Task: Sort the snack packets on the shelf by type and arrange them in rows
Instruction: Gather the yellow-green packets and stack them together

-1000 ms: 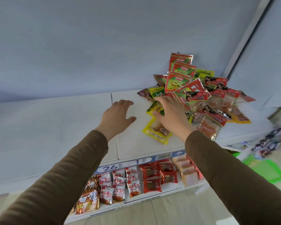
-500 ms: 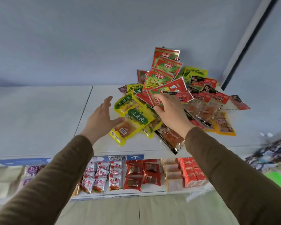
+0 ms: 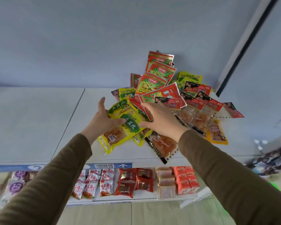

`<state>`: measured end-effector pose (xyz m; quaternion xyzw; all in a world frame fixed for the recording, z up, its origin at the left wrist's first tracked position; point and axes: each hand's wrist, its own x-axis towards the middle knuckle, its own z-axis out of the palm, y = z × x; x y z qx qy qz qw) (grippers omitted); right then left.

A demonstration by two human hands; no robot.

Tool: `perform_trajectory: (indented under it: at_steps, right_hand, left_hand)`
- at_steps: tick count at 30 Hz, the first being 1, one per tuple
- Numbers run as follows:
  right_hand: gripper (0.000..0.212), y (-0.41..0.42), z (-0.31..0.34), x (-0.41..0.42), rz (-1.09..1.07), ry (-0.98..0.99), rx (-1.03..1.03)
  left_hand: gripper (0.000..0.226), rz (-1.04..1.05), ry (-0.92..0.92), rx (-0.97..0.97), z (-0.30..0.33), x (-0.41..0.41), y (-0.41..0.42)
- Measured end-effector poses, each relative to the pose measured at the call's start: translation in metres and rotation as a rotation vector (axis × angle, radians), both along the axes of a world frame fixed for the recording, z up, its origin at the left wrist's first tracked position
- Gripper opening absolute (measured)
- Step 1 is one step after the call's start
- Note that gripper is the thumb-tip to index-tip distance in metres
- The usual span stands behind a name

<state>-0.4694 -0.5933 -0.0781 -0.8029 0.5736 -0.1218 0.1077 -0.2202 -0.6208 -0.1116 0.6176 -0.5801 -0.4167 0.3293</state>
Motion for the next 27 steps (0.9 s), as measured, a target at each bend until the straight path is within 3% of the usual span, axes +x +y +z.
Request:
perform_trajectory:
  at_steps: [4,11,15,17,21,27]
  right_hand:
    - [0.108,-0.007,-0.013,0.003,0.109,0.207,0.023]
    - [0.105,-0.019,-0.031,-0.003,0.144,0.197,-0.084]
    - [0.099,-0.025,-0.037,-0.003,0.145,0.154,-0.147]
    - [0.097,-0.027,-0.039,-0.002,0.146,0.138,-0.165]
    - [0.091,-0.027,-0.044,0.003,0.152,0.103,-0.179]
    - [0.089,-0.033,-0.042,0.006,0.183,0.004,-0.074]
  left_hand:
    - [0.126,-0.038,0.1,0.079,0.002,-0.006,-0.001]
    - [0.128,0.003,0.276,0.186,0.002,-0.016,-0.002]
    - [0.095,0.1,0.406,0.233,0.005,-0.023,-0.001]
    - [0.079,0.044,0.466,0.266,0.004,-0.024,0.002]
    - [0.054,-0.056,0.352,0.23,0.007,-0.029,0.005]
    - [0.073,-0.007,0.299,0.25,0.004,-0.032,-0.002]
